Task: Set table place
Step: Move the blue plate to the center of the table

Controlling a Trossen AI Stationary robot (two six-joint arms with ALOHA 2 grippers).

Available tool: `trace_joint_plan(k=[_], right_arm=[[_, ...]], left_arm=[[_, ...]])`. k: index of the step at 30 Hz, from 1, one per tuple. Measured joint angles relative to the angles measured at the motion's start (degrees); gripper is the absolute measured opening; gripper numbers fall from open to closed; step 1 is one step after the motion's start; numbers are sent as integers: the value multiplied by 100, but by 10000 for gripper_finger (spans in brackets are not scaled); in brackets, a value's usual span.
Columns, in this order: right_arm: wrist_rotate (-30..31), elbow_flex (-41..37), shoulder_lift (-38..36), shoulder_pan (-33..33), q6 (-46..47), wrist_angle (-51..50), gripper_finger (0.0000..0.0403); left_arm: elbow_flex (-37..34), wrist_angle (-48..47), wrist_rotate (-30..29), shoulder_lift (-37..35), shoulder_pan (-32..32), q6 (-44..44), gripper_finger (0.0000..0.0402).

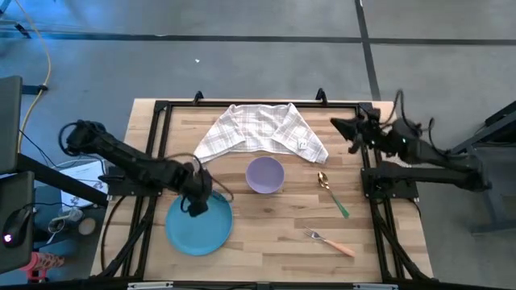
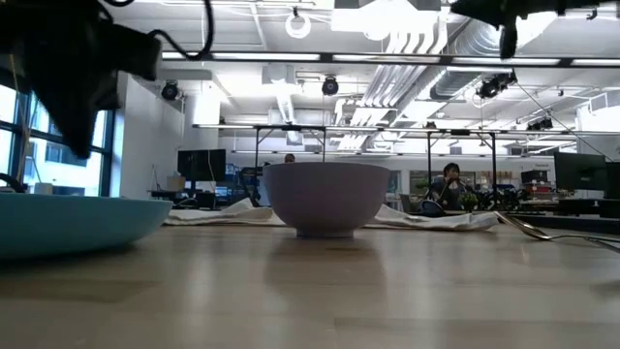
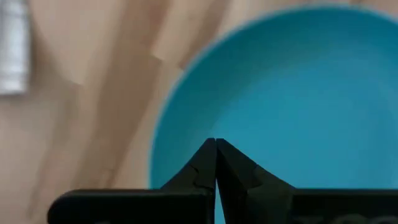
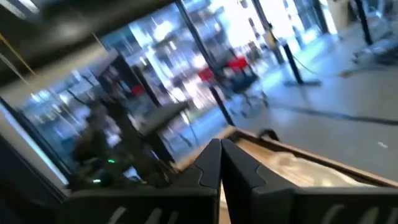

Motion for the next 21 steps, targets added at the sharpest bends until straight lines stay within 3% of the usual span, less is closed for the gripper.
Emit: trace_joint_plan(k=[10, 21], right_arm=[[-7, 2564, 2051, 0, -869, -1743, 0], [-547, 3780, 2852, 2, -1312, -1985, 0]], left_arm=[[-611, 999, 484, 350, -1049, -930, 0], [-914, 1157, 787, 480, -1430, -1453, 0]])
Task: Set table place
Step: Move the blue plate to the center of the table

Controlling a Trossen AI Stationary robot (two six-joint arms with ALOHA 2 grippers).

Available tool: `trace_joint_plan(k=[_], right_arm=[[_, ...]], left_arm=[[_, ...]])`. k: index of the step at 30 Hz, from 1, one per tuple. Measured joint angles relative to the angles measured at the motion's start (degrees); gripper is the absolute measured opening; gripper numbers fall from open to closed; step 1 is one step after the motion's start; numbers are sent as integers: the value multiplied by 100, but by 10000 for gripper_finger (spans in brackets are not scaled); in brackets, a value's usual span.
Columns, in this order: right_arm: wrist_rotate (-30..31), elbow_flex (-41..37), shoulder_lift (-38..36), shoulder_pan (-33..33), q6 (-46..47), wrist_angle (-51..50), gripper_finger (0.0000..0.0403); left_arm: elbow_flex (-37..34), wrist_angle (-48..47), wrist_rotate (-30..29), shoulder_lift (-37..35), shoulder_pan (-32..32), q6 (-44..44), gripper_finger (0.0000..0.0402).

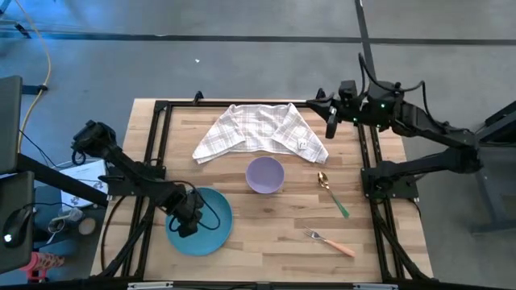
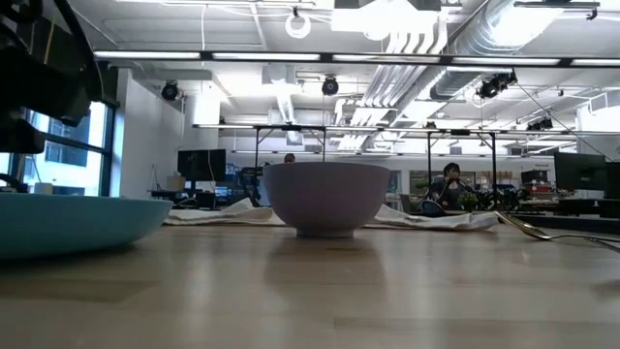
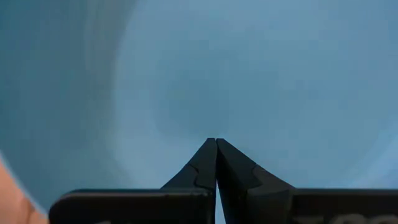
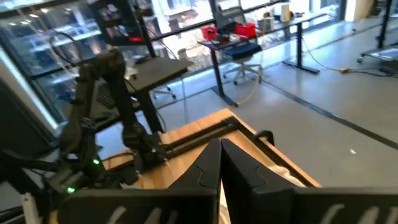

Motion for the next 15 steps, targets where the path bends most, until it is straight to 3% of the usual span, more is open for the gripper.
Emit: trace_joint_plan(k=[10, 15], right_arm=[[-100, 24, -135, 2, 100, -177, 0], [-100, 22, -138, 2, 105, -227, 0]], left_arm=[[93, 636, 134, 635, 6, 173, 0], [240, 825, -239, 671, 195, 177, 0]])
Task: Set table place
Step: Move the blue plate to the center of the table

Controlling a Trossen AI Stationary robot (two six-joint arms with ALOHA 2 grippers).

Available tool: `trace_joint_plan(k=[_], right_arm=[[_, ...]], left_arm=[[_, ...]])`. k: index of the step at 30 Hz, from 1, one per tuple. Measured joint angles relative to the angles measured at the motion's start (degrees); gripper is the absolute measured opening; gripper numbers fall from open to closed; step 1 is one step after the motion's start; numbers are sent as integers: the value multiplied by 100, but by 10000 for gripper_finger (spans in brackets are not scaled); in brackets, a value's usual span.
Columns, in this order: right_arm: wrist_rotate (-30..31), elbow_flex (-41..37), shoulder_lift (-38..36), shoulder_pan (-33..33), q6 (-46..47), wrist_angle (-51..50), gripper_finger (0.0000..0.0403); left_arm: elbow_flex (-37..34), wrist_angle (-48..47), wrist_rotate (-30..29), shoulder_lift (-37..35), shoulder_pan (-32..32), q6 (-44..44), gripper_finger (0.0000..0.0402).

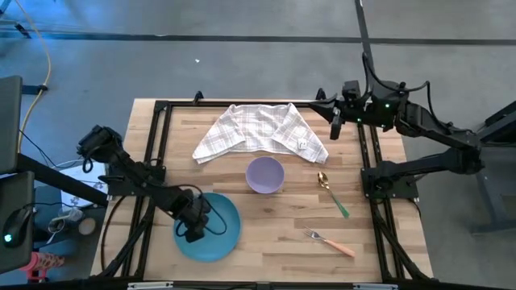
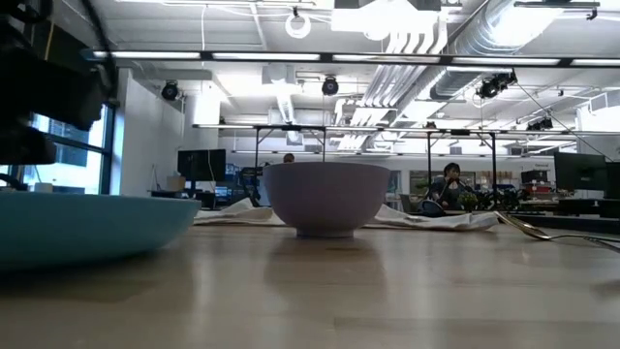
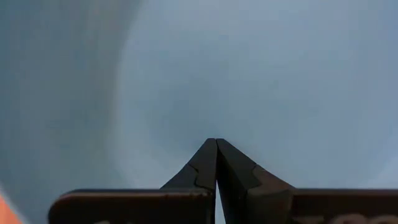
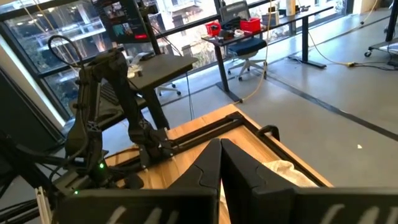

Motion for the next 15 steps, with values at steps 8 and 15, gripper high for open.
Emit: trace_joint_plan(k=[8, 15], right_arm=[[0, 0, -4, 0, -49, -21, 0], [-171, -2, -4, 0, -60, -185, 0]], left_arm=[[18, 962, -280, 166, 760, 565, 0], [185, 1644, -53, 495, 1144, 1049, 0]])
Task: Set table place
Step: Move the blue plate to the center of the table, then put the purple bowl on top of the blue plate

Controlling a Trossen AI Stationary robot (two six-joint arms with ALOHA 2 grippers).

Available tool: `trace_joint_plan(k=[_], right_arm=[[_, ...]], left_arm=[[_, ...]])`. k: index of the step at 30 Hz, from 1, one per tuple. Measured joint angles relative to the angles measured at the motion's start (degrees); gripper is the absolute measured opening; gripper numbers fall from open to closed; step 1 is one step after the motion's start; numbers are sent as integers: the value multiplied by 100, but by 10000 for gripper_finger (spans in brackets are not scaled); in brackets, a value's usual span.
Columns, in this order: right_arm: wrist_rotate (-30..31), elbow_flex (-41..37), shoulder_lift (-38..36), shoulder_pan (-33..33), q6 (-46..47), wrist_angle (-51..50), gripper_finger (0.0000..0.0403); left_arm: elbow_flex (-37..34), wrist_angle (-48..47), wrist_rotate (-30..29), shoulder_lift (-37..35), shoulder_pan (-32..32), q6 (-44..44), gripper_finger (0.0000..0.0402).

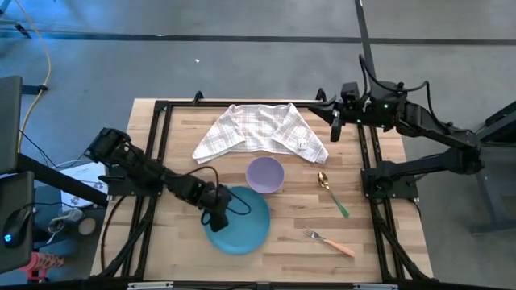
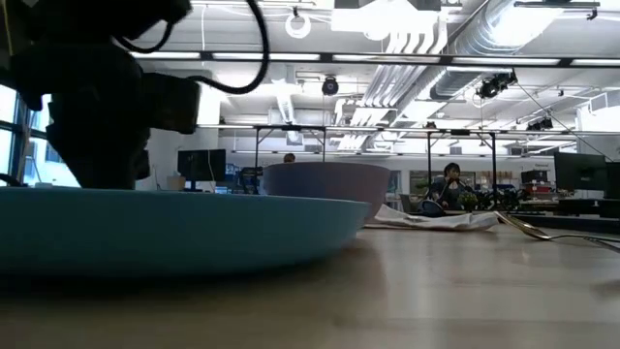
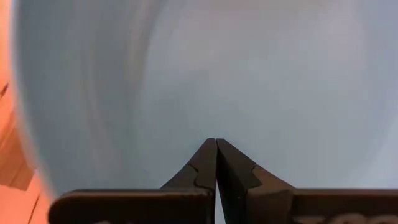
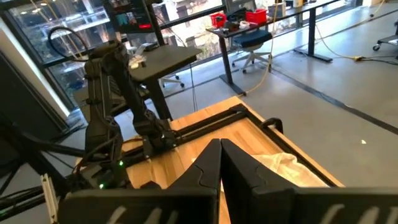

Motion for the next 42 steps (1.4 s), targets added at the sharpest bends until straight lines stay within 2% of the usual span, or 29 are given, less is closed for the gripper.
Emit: trace_joint_plan(k=[3, 6, 10, 13, 21, 27, 32, 38, 42], right_arm=[[22, -2, 2, 0, -39, -226, 0], [249, -2, 25, 0, 122, -595, 0], [595, -2, 208, -12, 377, -1485, 0], [553, -2, 527, -15, 548, -1990, 0], [-1218, -4, 2116, -13, 396, -2166, 0], [-1901, 83, 3213, -98, 136, -2215, 1], [-2218, 887, 3883, -206, -336, -2480, 1], [-2053, 2401, 4618, -243, -962, -3696, 1], [-1982, 3011, 5098, -242, -1187, -4475, 11]], left_arm=[[263, -62, 59, 66, 14, 224, 0], [652, -538, 33, 36, 14, 450, 0], [1383, -1853, -259, 34, 16, 732, 0], [2023, -3011, -638, 32, 18, 908, 0], [3606, -5522, -1657, 21, 18, 1029, 0], [4401, -6867, -2035, 21, 18, 877, 1], [4649, -7322, -2145, -39, 14, 877, 1], [4654, -7319, -2171, -292, 14, 848, 1], [4654, -7322, -2237, -494, 14, 841, 1]])
